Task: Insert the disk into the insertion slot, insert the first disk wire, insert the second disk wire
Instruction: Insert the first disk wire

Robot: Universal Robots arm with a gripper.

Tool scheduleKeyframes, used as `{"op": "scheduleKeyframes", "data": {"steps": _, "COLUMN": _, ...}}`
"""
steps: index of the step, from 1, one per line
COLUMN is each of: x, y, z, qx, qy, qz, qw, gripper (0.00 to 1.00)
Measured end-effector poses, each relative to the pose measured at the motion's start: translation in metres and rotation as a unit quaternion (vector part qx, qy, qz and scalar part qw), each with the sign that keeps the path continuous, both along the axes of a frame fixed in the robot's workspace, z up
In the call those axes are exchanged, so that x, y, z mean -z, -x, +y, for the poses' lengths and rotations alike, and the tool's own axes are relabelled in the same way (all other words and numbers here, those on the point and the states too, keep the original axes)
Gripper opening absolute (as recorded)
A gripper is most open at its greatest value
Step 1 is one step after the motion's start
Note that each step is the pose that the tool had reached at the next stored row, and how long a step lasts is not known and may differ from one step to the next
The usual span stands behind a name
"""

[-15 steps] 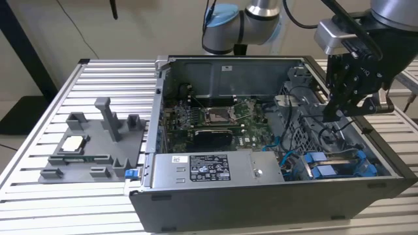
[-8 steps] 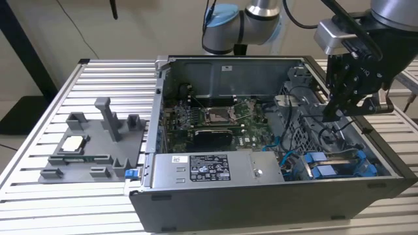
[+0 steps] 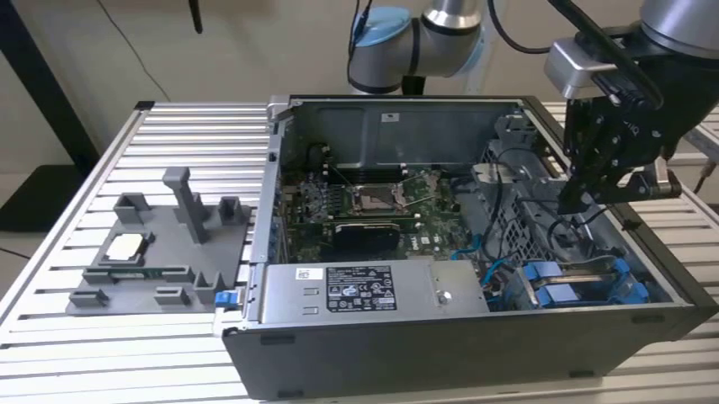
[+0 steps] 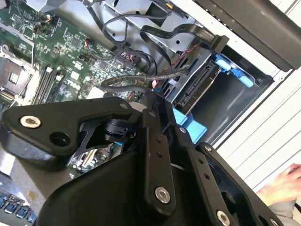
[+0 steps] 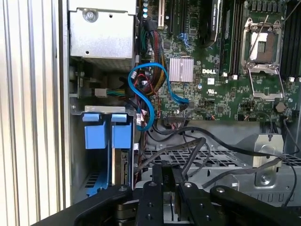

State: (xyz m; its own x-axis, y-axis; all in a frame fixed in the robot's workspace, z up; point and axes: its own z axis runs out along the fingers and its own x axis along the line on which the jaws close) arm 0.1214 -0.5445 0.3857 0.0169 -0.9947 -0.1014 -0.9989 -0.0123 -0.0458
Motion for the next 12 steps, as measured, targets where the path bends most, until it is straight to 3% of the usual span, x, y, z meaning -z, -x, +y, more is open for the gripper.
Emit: {"op": "scheduleKeyframes", "data": {"steps": 12, "x": 0.0078, "y": -0.0099, "z": -0.0038, "qx": 0.0, "qy": 0.0089, "qz": 0.0026, "qw": 1.0, "gripper": 0.19}}
